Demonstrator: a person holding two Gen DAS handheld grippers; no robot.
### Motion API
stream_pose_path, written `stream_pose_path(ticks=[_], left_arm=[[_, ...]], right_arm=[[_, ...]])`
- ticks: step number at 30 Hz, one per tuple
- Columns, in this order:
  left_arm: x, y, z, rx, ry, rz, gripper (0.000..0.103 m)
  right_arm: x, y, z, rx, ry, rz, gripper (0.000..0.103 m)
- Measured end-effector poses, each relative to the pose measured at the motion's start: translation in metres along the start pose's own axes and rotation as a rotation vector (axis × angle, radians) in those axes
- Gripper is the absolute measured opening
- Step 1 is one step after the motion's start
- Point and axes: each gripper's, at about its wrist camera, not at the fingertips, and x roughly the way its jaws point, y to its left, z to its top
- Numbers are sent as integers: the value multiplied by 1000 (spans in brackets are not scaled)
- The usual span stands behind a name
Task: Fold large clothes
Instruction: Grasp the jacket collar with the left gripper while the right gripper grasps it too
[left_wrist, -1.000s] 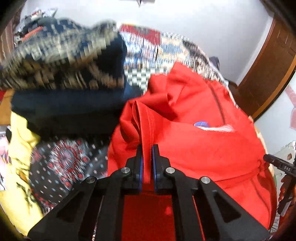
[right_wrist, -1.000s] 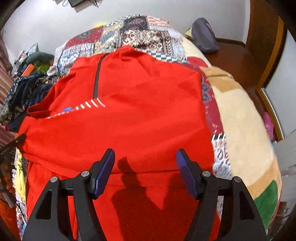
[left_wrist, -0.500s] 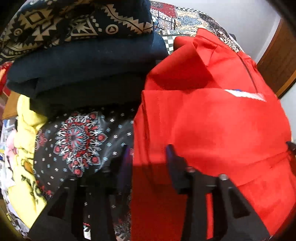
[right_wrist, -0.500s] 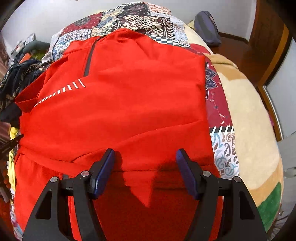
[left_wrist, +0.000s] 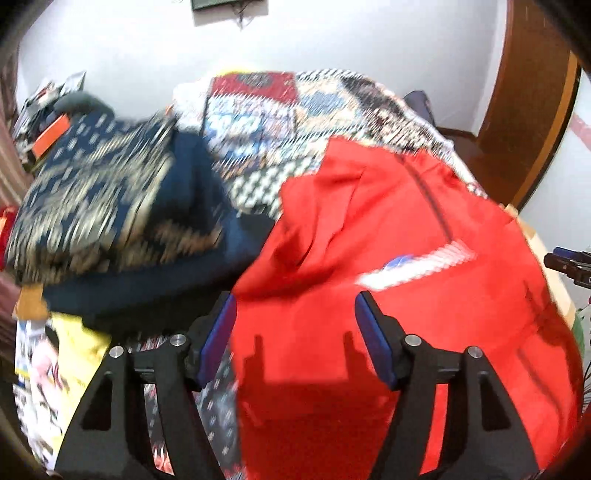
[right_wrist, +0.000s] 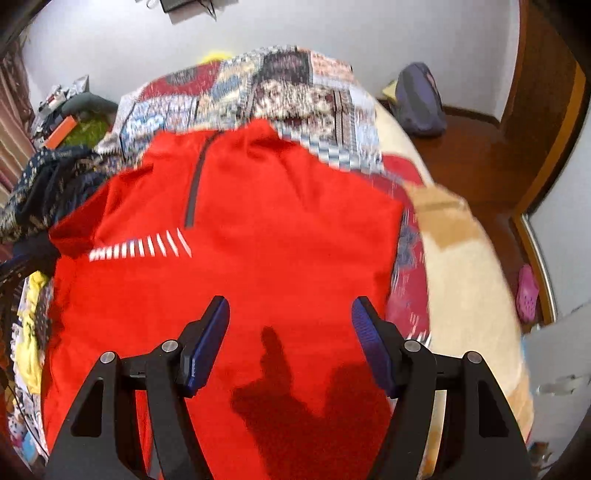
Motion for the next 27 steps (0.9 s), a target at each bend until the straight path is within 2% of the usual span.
stream_pose_path(ticks=[5, 8, 11, 21, 27], left_arm=[[20, -11, 42, 20, -23, -32, 66], [41, -18, 70, 14, -16, -62, 67], [73, -27, 99, -5, 7, -89, 68], [174, -22, 141, -94, 126, -139, 68], [222, -17, 143, -149, 212, -162, 70]], right_arm=[[-2, 10, 37, -39, -69, 3, 66], [5, 16, 61, -58, -108, 10, 70], [20, 19, 83, -63, -126, 27, 71], [98, 19, 137, -16, -65, 105, 71], [150, 17, 158, 19, -1, 113, 71]])
